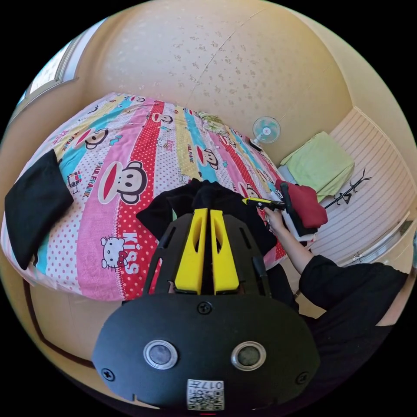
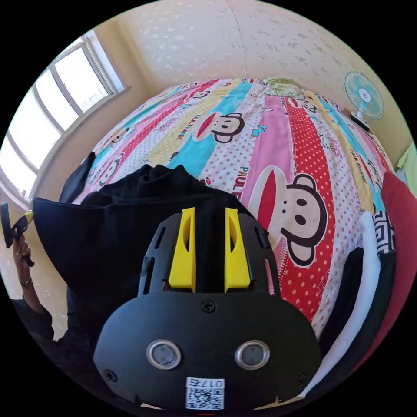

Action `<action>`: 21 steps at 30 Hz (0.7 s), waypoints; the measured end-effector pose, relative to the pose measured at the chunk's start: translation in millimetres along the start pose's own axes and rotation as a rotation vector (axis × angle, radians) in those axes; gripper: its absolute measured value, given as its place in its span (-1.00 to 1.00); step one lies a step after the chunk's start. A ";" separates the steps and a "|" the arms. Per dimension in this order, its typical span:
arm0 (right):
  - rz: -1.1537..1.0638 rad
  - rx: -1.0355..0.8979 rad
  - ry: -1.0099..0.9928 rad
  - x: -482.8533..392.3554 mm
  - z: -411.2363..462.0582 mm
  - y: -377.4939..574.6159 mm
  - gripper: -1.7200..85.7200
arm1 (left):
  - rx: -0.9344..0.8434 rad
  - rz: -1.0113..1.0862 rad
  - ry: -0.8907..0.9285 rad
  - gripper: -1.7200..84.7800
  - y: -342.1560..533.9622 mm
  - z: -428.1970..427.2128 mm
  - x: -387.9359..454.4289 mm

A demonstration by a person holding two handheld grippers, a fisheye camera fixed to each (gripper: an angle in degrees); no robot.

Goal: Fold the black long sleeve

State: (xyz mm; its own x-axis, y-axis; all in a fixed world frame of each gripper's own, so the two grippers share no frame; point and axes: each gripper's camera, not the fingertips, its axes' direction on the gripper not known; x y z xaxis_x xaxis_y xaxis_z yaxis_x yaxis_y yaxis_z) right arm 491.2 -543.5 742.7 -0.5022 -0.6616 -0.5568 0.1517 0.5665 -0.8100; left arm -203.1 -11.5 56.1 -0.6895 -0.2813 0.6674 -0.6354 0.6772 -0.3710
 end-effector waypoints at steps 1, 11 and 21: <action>-0.009 -0.051 0.016 -7.5 12.2 -1.1 -0.82 | 0.000 -0.001 -0.007 -0.98 -0.6 -3.5 -3.3; 0.171 0.423 -0.109 -11.0 -123.4 30.9 -0.89 | 0.182 -0.017 -0.084 -0.97 -48.2 -51.9 -36.7; 0.242 0.295 -0.122 -16.7 -113.6 -6.9 -0.78 | 0.031 -0.309 0.043 -0.63 -105.0 26.1 -161.3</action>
State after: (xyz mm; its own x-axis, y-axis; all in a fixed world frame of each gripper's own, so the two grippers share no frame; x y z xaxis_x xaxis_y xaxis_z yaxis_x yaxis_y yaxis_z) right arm 401.8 -480.6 778.5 -0.3196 -0.5897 -0.7417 0.5002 0.5599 -0.6606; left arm -34.2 -55.0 -29.5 -0.4476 -0.4412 0.7778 -0.8231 0.5432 -0.1655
